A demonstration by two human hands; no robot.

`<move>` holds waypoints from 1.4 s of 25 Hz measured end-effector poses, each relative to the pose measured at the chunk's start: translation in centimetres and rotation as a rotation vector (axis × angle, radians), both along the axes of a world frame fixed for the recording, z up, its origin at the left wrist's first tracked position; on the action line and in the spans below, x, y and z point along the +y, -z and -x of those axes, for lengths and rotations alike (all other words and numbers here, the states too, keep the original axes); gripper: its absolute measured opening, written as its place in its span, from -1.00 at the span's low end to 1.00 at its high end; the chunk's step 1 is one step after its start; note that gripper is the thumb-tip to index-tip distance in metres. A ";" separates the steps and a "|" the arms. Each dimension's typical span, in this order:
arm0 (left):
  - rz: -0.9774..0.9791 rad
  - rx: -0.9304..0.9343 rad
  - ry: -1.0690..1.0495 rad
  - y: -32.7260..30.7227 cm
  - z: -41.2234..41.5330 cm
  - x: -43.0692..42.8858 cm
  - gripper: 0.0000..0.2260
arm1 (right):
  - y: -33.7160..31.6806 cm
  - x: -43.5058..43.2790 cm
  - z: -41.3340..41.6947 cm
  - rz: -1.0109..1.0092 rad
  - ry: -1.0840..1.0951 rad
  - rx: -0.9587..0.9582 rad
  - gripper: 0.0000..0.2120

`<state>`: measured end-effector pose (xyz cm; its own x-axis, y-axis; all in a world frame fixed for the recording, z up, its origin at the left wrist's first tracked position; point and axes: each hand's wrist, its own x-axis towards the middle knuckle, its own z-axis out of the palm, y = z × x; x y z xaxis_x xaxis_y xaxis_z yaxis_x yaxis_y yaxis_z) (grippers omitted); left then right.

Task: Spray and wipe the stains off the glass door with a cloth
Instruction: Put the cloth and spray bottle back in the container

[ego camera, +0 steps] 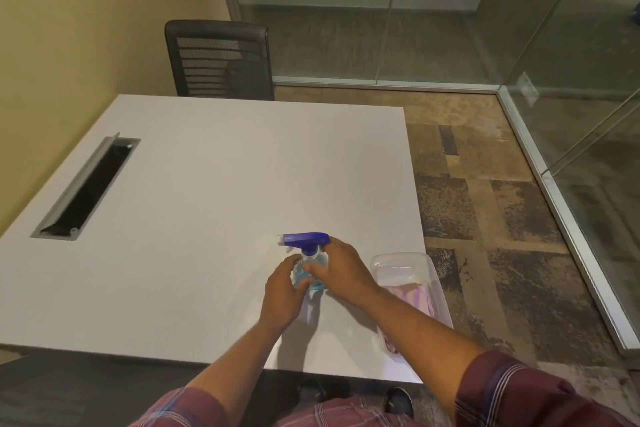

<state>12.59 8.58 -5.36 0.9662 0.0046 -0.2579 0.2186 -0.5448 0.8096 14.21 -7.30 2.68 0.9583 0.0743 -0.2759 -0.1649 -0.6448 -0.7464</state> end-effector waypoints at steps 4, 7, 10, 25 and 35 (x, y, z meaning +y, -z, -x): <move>0.011 -0.021 0.010 0.4 -0.3 0.4 -0.71 | 0.3 0.5 -0.1 -0.002 0.021 0.041 -0.56; -0.013 -0.047 0.008 0.4 -0.6 0.4 -0.70 | 0.0 0.2 -0.1 -0.010 0.023 0.038 -0.59; -0.019 -0.114 0.026 -0.5 -1.0 -0.1 -0.67 | -1.7 -0.7 0.0 -0.039 0.030 0.001 -0.62; 0.038 -0.343 0.301 -8.1 -2.5 -11.9 -0.54 | -9.9 -14.8 2.2 -0.043 0.201 -0.193 -0.69; -0.197 -0.266 0.426 -3.8 -1.6 -16.3 -0.58 | -4.8 -18.6 3.1 0.034 0.189 -0.057 -0.75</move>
